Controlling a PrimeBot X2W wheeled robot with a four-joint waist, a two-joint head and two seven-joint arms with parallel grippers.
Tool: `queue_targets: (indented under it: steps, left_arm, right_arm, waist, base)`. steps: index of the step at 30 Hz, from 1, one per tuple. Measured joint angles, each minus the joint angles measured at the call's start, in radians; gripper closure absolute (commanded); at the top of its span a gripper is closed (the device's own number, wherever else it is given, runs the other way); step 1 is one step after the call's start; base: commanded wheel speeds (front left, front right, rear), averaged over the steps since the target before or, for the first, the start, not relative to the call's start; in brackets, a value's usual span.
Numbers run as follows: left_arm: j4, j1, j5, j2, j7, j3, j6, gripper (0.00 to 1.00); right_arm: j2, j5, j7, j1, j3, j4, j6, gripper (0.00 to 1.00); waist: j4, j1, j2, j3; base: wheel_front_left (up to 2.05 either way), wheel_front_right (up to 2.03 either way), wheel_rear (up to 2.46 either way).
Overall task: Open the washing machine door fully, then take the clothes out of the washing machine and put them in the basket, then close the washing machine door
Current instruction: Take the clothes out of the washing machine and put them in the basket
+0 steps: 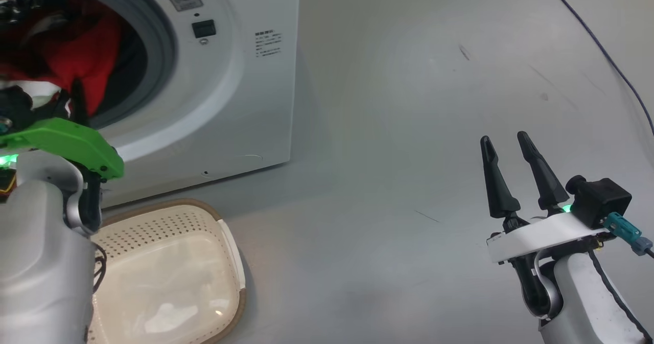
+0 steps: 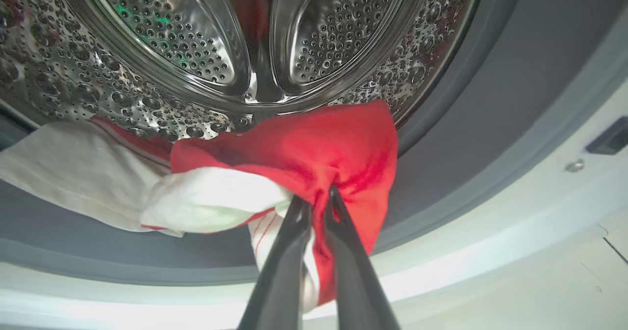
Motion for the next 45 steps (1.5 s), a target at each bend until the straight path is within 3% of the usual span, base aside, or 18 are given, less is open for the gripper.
queue_targets:
  steps: [8, 23, 39, 45]
  left_arm:
    - [-0.029, 0.094, 0.003, -0.032, -0.086, -0.053, -0.026, 1.00]
    - [-0.157, 0.208, 0.021, -0.040, -0.208, -0.089, -0.042, 1.00]
    - [-0.404, 0.248, 0.062, -0.034, -0.227, -0.096, -0.042, 1.00]
    - [-0.434, 0.323, 0.063, -0.031, -0.227, -0.102, -0.042, 1.00]
  right_arm:
    - [-0.010, -0.001, 0.000, 0.029, -0.005, 0.006, 0.000, 0.00]
    - [-0.020, -0.001, 0.000, 0.083, -0.012, 0.008, 0.001, 0.00]
    - [-0.026, -0.001, 0.000, 0.104, -0.001, 0.005, 0.001, 0.00]
    - [-0.026, -0.001, 0.000, 0.104, 0.010, 0.006, 0.001, 0.00]
  waist:
    - [0.090, 0.0000, 0.0000, -0.062]
    - [0.227, -0.0001, 0.0000, -0.171]
    - [0.301, 0.0000, 0.0000, -0.221]
    - [0.305, -0.0001, 0.0000, -0.227]
  base:
    - [0.00, 0.00, 0.00]
    - [0.00, 0.00, 0.00]
    - [0.00, 0.00, 0.00]
    - [0.00, 0.00, 0.00]
